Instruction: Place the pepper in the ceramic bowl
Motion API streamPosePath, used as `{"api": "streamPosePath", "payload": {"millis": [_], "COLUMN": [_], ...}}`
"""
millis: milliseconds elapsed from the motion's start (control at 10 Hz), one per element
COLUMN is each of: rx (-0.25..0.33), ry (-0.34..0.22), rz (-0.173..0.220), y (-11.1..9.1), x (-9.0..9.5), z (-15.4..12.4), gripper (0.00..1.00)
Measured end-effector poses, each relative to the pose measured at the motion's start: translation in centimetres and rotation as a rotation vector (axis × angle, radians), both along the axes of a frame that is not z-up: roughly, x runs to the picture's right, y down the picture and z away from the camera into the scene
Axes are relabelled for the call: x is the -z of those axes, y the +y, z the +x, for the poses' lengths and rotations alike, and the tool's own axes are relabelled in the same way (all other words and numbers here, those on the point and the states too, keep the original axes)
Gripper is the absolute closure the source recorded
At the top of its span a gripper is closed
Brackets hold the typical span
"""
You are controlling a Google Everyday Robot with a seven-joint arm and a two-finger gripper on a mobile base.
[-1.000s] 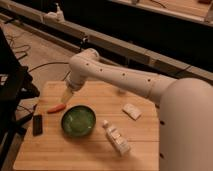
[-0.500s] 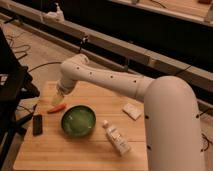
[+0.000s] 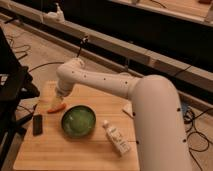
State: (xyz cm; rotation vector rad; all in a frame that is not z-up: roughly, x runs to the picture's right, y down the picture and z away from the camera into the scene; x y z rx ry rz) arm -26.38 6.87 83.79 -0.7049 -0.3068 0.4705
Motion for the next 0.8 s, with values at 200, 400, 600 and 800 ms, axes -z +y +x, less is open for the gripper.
{"api": "streamPosePath", "payload": {"millis": [200, 400, 600, 800], "rx": [0.030, 0.032, 0.025, 0.013], "ry": [-0.005, -0.010, -0.013, -0.009], "rz": [-0.004, -0.007, -0.025, -0.045], "y": [1.4, 2.5, 3.9, 5.0], "x": [-2.5, -5.5, -7.5, -9.0], "z": [-2.3, -4.4, -5.7, -6.0], "gripper": [0.26, 0.26, 0.26, 0.28]}}
